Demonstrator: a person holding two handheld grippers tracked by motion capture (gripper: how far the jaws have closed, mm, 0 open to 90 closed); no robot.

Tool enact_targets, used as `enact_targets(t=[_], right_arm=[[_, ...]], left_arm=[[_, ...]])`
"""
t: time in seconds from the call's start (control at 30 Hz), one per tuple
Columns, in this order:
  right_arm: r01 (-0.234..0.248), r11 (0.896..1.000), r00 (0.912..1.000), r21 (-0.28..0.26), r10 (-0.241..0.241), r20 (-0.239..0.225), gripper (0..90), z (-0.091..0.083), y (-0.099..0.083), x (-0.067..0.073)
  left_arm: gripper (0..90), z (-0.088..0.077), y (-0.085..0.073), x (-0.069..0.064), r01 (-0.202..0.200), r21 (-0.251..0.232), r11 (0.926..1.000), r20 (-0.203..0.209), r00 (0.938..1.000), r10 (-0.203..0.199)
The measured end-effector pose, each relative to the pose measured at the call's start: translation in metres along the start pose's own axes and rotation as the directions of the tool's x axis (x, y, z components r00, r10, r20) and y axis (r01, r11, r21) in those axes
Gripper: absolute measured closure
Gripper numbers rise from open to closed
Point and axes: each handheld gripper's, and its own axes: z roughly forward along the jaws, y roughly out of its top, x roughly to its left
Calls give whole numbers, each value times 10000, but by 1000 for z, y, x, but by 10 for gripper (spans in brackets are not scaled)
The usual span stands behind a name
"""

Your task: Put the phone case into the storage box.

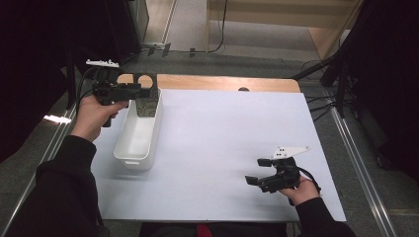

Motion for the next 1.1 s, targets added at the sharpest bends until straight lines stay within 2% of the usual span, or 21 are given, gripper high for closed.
enact_targets(t=[0.17,0.47,1.1], right_arm=[[12,10000,10000,-17,-12,6,122,-1,0,0],[5,10000,10000,-40,-5,-5,122,-1,0,1],[-4,10000,10000,8,4,-4,122,0,-1,1]], left_arm=[[340,-4,-4,-10,-227,-91,9997,69,9997,227],[340,-2,-17,-22,-488,-131,9987,514,9975,494],[340,0,-55,-46,-1085,124,9940,675,9919,1074]])
